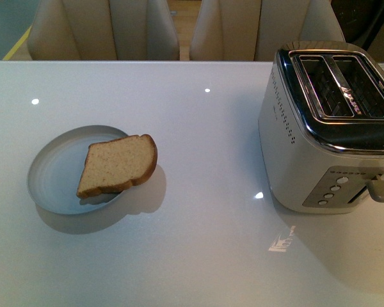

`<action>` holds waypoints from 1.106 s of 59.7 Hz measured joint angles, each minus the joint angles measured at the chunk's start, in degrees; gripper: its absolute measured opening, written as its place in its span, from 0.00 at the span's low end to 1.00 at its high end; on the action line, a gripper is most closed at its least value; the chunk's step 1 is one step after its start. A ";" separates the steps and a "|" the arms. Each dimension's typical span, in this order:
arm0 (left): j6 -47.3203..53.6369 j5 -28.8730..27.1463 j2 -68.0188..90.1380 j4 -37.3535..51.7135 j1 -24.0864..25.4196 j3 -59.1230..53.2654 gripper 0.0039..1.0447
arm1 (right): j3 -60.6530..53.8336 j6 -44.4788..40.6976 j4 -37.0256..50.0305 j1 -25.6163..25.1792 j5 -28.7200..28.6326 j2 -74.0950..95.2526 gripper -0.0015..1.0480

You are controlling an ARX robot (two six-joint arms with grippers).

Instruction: Left arm holds plate, right arm toasts bread

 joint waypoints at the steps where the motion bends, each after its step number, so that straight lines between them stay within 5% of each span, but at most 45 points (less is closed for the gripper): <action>1: 0.00 0.00 0.00 0.00 0.00 0.00 0.93 | 0.00 0.02 0.00 0.00 0.00 0.00 0.91; 32: 0.00 0.00 0.00 0.00 0.00 0.00 0.93 | 0.00 0.02 -0.02 0.00 0.00 0.00 0.91; 34: -0.72 -1.79 1.33 -2.67 -0.52 0.87 0.93 | 0.00 0.02 -0.02 0.00 0.00 0.00 0.91; 37: -6.32 -10.56 13.35 -21.70 -5.14 9.57 0.93 | 0.00 0.02 -0.02 0.00 0.09 -0.02 0.91; 43: -10.12 -11.32 24.26 -32.02 -8.07 14.78 0.93 | 0.00 0.00 -0.02 0.00 -0.07 -0.04 0.91; 66: -8.44 3.72 62.77 -5.03 2.23 23.87 0.93 | 0.00 0.00 -0.02 0.00 -0.04 -0.04 0.91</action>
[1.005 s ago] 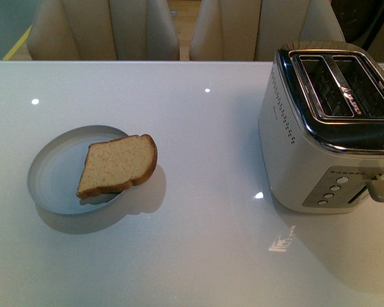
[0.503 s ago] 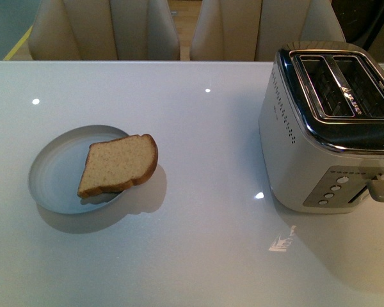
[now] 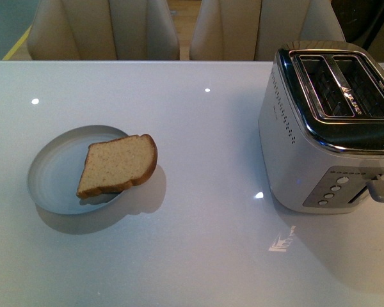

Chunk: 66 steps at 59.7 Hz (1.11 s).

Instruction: Left arm holds plate, right arm toasts bread

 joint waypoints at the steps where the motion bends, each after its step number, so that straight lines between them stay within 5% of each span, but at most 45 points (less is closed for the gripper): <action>1: -0.20 1.27 2.01 0.94 0.52 0.74 0.93 | 0.00 0.00 0.00 0.00 0.00 0.00 0.91; 28: 3.65 10.21 38.51 11.39 8.13 21.35 0.93 | 0.00 0.02 0.00 0.00 0.02 0.00 0.91; 66: 14.73 18.91 62.49 9.33 12.68 35.47 0.93 | 0.00 0.02 0.00 0.00 0.02 0.00 0.91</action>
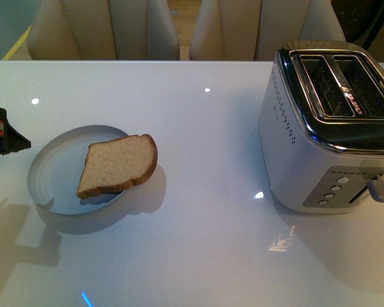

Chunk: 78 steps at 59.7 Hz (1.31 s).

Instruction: Left arm holds plate, right arm toasts bread

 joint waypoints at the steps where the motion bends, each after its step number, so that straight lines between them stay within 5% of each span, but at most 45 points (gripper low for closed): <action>1: 0.17 0.11 0.31 -0.07 -0.02 0.22 0.93 | 0.00 -0.02 0.00 0.00 0.00 0.00 0.91; 51: 9.20 -0.70 13.60 -1.79 -1.84 8.44 0.92 | 0.00 -0.02 0.00 0.00 -0.02 0.00 0.91; 78: 9.38 -0.50 13.79 -1.64 -3.61 6.62 0.23 | 0.00 -0.02 0.00 0.00 -0.02 0.00 0.91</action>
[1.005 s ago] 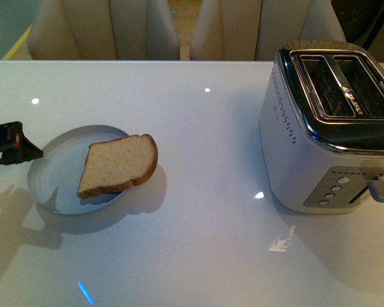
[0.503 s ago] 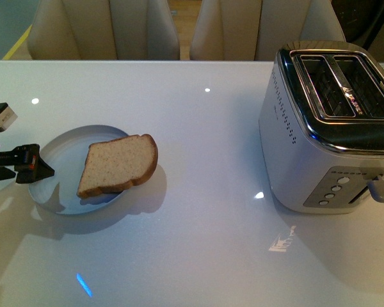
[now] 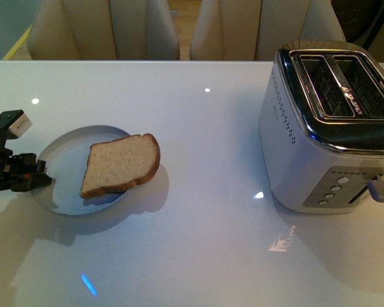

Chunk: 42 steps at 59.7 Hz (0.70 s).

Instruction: Left arm holds plate, right arm toasts bread

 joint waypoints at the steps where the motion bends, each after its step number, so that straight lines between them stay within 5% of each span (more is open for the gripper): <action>1: 0.00 0.00 0.00 -0.02 0.00 -0.07 0.21 | 0.00 0.00 0.00 0.00 0.00 0.00 0.91; 9: -1.81 1.88 -1.46 -0.94 0.44 -0.94 0.03 | 0.00 0.00 0.00 0.00 0.00 0.00 0.91; 42: -12.83 3.69 -13.33 -6.51 8.59 -5.62 0.03 | 0.00 0.00 0.00 0.00 0.00 0.00 0.91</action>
